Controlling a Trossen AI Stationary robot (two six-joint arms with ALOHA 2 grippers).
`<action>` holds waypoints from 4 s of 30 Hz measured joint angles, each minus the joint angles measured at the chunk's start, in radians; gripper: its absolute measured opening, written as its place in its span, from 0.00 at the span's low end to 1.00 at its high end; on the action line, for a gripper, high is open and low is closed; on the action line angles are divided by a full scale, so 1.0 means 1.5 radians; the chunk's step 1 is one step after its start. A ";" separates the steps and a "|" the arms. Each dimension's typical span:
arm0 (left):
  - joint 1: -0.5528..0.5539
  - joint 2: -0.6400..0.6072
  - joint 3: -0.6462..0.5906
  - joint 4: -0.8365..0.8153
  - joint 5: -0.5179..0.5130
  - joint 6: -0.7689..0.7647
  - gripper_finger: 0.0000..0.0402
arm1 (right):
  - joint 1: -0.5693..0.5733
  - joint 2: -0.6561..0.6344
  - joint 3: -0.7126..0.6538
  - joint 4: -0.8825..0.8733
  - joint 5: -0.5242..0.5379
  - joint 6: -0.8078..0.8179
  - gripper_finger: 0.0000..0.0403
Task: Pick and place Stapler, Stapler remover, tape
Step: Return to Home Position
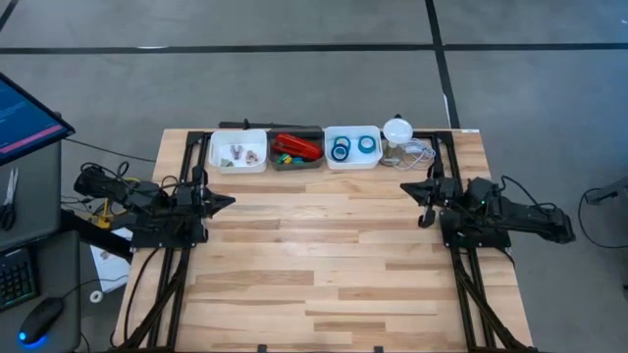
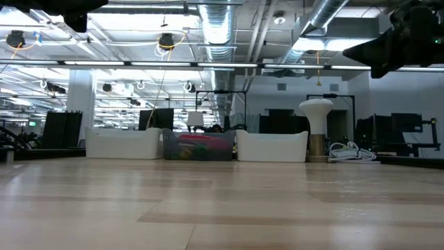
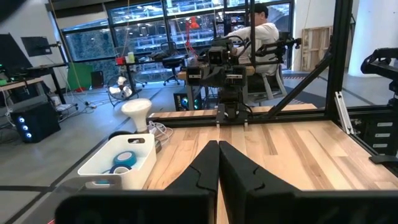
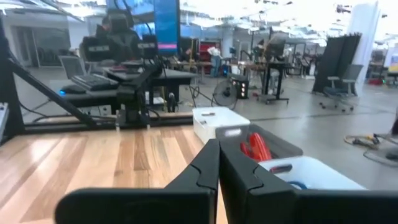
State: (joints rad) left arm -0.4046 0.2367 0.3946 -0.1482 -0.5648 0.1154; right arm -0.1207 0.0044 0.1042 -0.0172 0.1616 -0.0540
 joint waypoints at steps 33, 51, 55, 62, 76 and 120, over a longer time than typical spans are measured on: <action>0.000 0.000 0.000 0.000 -0.008 0.000 0.00 | 0.002 0.000 -0.053 0.002 -0.044 0.070 0.00; 0.000 0.000 0.000 0.000 -0.008 -0.012 0.00 | 0.002 0.004 -0.061 0.011 -0.112 0.048 0.00; 0.000 0.000 0.000 0.000 -0.008 -0.013 0.00 | 0.002 0.006 -0.061 0.011 -0.111 0.048 0.00; 0.000 0.000 0.000 0.000 -0.008 -0.013 0.00 | 0.002 0.006 -0.061 0.010 -0.110 0.049 0.00; 0.000 0.000 0.000 0.000 -0.008 -0.013 0.00 | 0.002 0.006 -0.061 0.010 -0.110 0.049 0.00; 0.183 -0.047 0.037 0.040 0.328 -0.009 0.00 | 0.001 0.006 -0.062 0.011 -0.110 0.049 0.00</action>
State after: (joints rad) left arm -0.1301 0.1656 0.4507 -0.0879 -0.0726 0.1026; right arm -0.1188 0.0128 0.0116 -0.0006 -0.0032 0.0193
